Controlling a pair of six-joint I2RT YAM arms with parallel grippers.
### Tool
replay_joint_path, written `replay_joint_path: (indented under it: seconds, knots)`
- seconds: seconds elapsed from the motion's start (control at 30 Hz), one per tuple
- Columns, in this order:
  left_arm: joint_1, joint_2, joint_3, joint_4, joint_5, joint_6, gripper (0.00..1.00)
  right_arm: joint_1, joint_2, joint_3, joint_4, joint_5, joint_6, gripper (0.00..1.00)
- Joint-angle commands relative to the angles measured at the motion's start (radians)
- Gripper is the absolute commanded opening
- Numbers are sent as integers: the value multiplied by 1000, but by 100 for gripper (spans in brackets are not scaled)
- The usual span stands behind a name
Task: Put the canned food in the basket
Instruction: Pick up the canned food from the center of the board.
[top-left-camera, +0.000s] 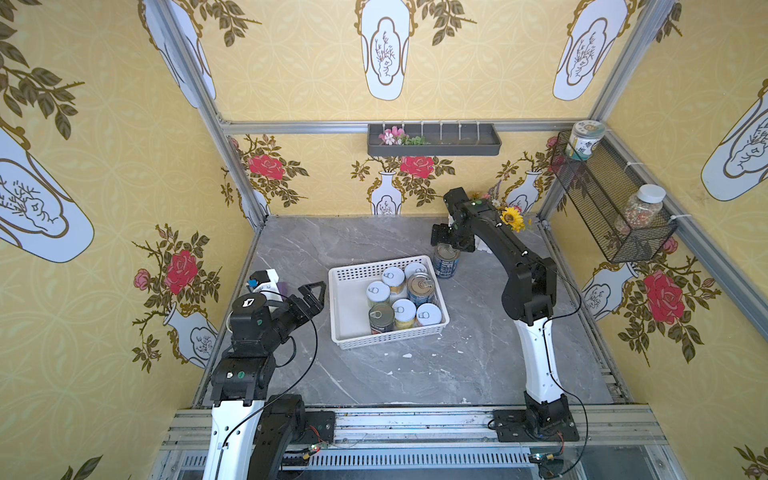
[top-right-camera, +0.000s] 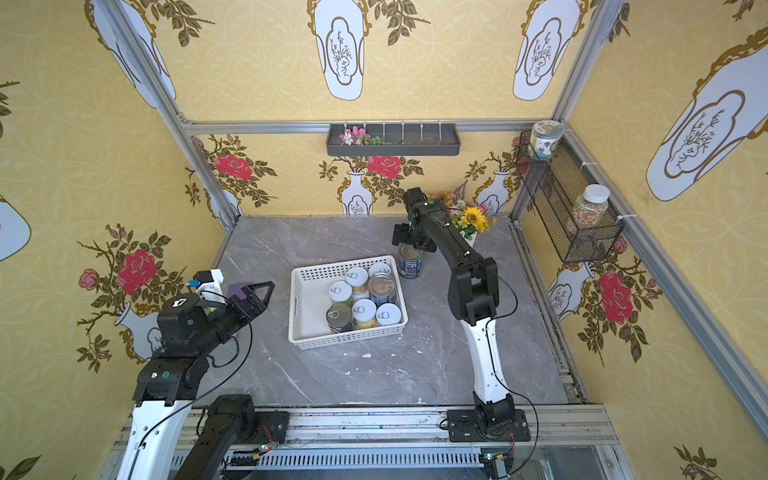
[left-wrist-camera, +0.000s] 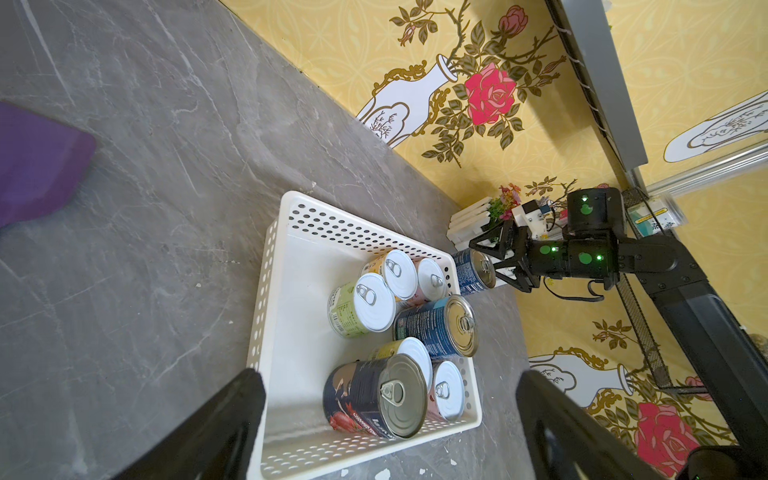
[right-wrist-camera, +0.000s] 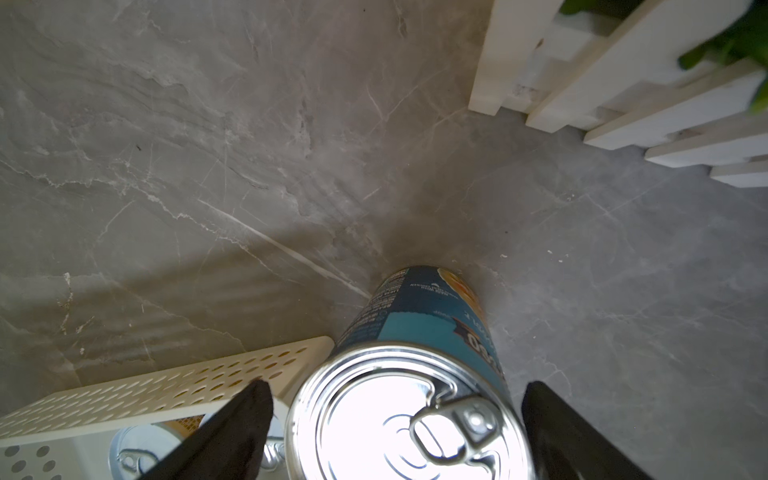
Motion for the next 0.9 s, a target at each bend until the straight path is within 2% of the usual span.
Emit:
replay_joint_path:
  seconds: [0.0, 0.1, 0.23, 0.43, 0.87]
  knots:
    - [3, -2, -4, 25, 15, 12, 100, 7, -2, -19, 0, -5, -10, 97]
    - [2, -2, -5, 25, 16, 12, 100, 23, -15, -40, 3, 14, -19, 97]
    - [2, -5, -5, 25, 17, 12, 100, 52, -5, -9, -50, 99, -29, 100]
    - [2, -10, -5, 26, 17, 12, 100, 69, 1, 18, -89, 147, -40, 85]
    - [2, -5, -7, 27, 20, 13, 100, 72, -20, 21, -113, 133, -46, 78]
